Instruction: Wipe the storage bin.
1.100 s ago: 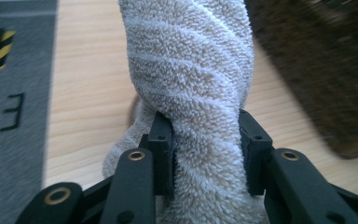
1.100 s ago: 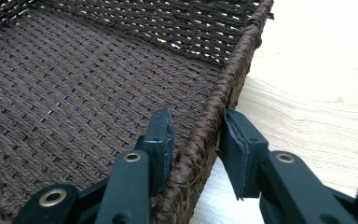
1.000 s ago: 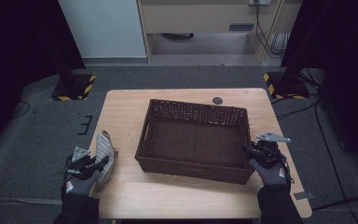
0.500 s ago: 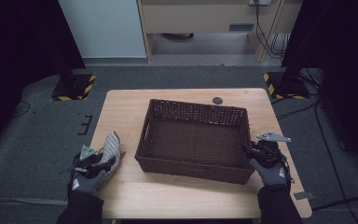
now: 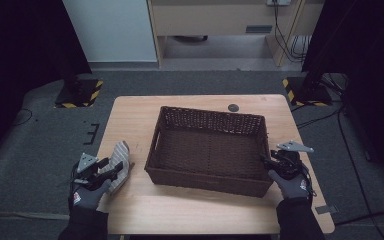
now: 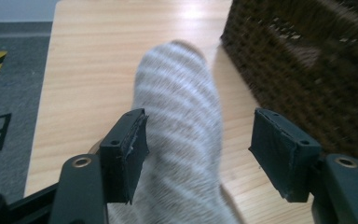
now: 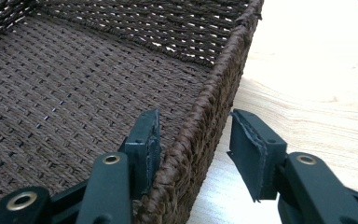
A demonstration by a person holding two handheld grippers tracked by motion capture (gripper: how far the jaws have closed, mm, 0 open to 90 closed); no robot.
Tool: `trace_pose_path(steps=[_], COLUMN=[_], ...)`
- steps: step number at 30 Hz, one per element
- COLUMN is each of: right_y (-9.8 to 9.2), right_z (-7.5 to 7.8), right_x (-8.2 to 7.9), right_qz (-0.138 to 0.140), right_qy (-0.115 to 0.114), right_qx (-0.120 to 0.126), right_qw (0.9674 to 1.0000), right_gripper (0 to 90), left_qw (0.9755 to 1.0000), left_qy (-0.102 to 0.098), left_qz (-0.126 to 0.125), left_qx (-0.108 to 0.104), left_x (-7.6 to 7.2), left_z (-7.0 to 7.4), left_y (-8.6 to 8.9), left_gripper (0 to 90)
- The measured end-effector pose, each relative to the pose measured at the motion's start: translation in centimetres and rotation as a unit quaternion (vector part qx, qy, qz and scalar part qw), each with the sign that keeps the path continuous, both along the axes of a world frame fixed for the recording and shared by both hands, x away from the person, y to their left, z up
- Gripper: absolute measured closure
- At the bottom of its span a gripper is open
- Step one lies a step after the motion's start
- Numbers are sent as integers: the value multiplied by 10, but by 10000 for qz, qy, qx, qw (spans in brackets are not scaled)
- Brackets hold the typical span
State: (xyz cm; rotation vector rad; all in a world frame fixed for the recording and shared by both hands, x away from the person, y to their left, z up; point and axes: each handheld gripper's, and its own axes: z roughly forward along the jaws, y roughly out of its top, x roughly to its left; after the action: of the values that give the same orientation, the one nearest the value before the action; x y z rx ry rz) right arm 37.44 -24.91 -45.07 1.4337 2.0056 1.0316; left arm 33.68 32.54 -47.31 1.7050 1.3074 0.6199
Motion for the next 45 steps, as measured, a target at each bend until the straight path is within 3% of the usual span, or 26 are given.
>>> trace_pose_path(steps=[10,17,21,25,29,38,41,45], right_y=[-7,-7,-2,3,5,5,4,4], right_z=[15,15,11,5,2,1,1,1], right_x=[-10,-17,-15,-11,-10,-4,-1,0], right_qz=[-4,61,144,205,132,128,137,156], right_qy=[-291,-296,-189,-84,-68,-61,-53,-73], right_qx=[100,138,86,-42,-121,-152,-152,-213], right_qw=[9995,9994,9997,9997,9998,9998,9998,9996], right_gripper=[528,535,550,592,623,660,664,654], left_qw=[9996,9987,9984,9971,9965,9937,9916,9920], left_qy=[-150,-209,-116,-219,-123,136,280,278], left_qz=[-215,-375,-506,-674,-832,-1105,-1256,-1225], left_qx=[55,-273,-238,-268,15,-107,130,121], left_x=[7,18,25,27,29,31,30,29], left_z=[26,41,36,32,26,20,14,15], left_y=[-23,-49,-64,-76,-89,-94,-100,-100], left_gripper=[380,441,468,509,534,572,598,609])
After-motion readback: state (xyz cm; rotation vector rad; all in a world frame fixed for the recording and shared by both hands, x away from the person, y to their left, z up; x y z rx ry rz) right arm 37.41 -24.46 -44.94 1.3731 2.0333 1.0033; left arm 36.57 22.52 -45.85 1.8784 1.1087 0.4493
